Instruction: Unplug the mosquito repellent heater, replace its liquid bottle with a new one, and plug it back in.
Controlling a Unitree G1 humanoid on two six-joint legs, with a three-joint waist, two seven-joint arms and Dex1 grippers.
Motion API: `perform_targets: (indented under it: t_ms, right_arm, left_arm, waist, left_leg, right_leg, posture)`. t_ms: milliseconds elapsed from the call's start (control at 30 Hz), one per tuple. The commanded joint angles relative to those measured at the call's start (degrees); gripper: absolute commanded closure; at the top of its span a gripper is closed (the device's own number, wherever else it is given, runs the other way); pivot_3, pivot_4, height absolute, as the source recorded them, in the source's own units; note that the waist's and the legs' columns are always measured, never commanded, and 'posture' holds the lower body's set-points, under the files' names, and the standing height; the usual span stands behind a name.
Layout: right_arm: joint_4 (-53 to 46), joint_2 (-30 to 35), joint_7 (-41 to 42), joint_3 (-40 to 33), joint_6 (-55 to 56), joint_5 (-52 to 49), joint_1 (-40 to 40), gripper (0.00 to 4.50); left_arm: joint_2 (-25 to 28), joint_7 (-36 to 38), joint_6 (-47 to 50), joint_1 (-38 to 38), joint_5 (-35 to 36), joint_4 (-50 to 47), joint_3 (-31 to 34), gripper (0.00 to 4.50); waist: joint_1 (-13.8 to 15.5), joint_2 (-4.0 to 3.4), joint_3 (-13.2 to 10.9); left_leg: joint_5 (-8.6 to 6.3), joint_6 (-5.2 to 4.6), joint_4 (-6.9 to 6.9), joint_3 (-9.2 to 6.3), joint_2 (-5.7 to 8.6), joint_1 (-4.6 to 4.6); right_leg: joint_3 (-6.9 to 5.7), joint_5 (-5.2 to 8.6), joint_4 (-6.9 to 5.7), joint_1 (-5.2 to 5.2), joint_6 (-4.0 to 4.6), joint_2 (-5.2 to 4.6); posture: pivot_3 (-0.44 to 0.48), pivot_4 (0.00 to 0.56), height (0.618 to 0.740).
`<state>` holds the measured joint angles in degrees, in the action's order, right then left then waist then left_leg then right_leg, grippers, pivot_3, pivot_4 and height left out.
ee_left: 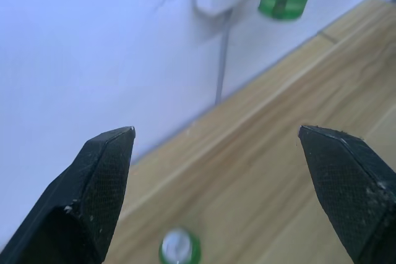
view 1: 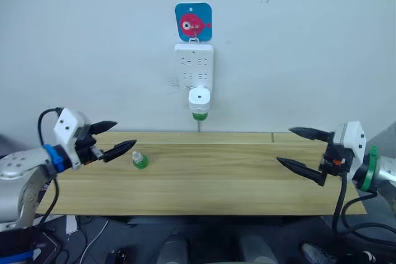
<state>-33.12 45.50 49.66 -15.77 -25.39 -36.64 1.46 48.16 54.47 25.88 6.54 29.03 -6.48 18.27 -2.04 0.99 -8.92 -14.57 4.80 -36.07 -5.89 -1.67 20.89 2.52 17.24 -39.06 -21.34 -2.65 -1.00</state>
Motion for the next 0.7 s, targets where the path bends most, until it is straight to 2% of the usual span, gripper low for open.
perform_targets:
  t_ms: [33,100,233,467,700]
  right_arm:
    - [-3.2,0.3,-3.8,-0.4,-3.5,-2.7,-3.5,0.04]
    - [-3.6,0.2,-5.4,0.0,-5.3,-3.7,-6.0,0.04]
    - [-5.0,-0.2,-7.9,1.4,-8.7,-6.0,-9.6,0.0]
    - [-8.4,-1.9,-12.4,4.1,-12.8,-9.3,-13.9,0.0]
    - [-11.6,-3.1,-15.4,7.0,-15.3,-11.5,-14.9,0.0]
  left_arm:
    - [-1.0,-0.3,0.7,5.1,1.3,0.9,-1.2,0.0]
    - [-1.9,0.4,0.7,7.9,1.1,2.9,-2.5,0.0]
    - [-4.4,0.2,-1.5,12.3,-1.0,7.3,-5.1,0.89]
    - [-10.6,-4.6,-8.2,21.7,-5.3,17.1,-6.9,0.89]
    - [-13.1,-1.2,-12.2,28.6,-7.9,26.6,-10.3,0.89]
  waist:
    - [-0.2,0.03,0.0]
    - [-0.6,0.03,0.0]
    - [-1.2,0.01,0.0]
    - [-1.5,0.05,-0.2]
    - [-2.5,0.09,-0.7]
  left_leg:
    - [0.0,0.0,0.0,0.01,0.0,0.01]
    - [0.0,0.0,-0.01,0.02,0.0,0.02]
    - [0.0,0.0,0.0,-0.01,0.0,0.02]
    - [0.0,-0.01,-0.02,-0.04,0.0,0.06]
    - [0.0,-0.01,-0.01,-0.07,0.01,0.11]
  right_leg:
    - [0.01,-0.01,0.01,-0.01,0.01,0.0]
    - [0.01,-0.01,0.01,-0.03,0.02,0.0]
    - [0.0,-0.02,0.0,-0.03,0.03,0.02]
    - [-0.01,-0.02,0.01,-0.05,0.04,0.04]
    - [-0.02,-0.02,0.04,-0.06,0.04,0.05]
  posture:
    - [-0.087,0.112,0.725]
    - [-0.1,0.118,0.725]
    - [-0.124,0.127,0.725]
    - [-0.145,0.155,0.725]
    - [-0.165,0.178,0.725]
